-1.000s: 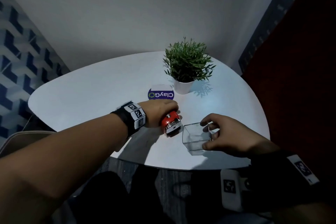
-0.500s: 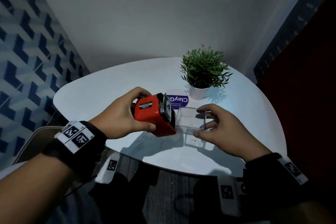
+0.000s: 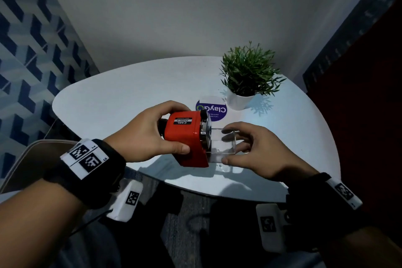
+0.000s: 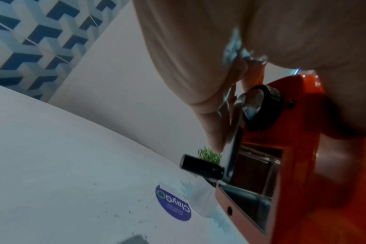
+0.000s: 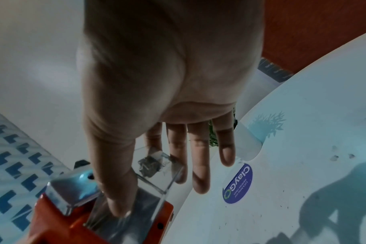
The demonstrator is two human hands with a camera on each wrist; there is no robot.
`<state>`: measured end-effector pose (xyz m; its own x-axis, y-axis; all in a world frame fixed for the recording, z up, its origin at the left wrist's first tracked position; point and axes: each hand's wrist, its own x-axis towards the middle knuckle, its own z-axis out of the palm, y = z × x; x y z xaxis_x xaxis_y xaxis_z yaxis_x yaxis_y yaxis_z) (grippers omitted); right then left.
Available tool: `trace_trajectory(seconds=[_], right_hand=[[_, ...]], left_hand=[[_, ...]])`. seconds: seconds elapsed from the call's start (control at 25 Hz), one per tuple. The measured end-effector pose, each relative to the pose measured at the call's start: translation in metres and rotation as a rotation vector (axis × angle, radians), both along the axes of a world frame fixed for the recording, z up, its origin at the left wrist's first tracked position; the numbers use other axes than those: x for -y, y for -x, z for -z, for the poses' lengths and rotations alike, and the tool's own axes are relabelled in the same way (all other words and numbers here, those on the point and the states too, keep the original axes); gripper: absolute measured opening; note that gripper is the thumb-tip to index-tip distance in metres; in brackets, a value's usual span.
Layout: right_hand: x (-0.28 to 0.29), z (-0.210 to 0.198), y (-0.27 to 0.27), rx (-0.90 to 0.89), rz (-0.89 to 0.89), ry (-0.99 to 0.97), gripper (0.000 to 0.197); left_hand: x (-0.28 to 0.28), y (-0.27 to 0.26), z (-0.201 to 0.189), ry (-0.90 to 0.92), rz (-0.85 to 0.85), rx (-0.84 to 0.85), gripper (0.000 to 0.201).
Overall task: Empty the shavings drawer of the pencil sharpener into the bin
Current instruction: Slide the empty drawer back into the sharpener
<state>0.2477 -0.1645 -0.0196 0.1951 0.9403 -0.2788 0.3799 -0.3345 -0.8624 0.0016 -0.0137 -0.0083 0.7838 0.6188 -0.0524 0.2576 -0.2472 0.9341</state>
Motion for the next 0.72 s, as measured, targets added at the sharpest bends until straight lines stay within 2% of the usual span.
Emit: trace_trajectory(seconds=[0.08,0.2,0.32,0.36,0.52,0.72], right_hand=[[-0.008,0.01,0.008,-0.01,-0.019,0.026,0.075],[-0.015,0.019,0.025,-0.082,-0.092,0.072,0.11],[-0.02,0.029,0.048,-0.245,-0.108,0.093,0.122],[-0.022,0.034,0.057,-0.252,-0.133,0.079,0.123],[-0.03,0.042,0.079,-0.203,-0.196,0.032,0.099],[-0.046,0.023,0.061,-0.212,-0.098,-0.08,0.095]], left_hand=[[-0.003,-0.003,0.004,-0.004,0.009,-0.012,0.067],[-0.01,0.001,0.007,0.02,-0.053,0.006,0.065],[-0.012,0.005,0.008,0.025,-0.076,0.013,0.066],[-0.01,0.004,0.008,0.022,-0.068,0.01,0.065],[-0.009,0.005,0.007,-0.029,-0.044,-0.039,0.062],[-0.026,0.016,-0.004,0.076,0.027,0.023,0.062]])
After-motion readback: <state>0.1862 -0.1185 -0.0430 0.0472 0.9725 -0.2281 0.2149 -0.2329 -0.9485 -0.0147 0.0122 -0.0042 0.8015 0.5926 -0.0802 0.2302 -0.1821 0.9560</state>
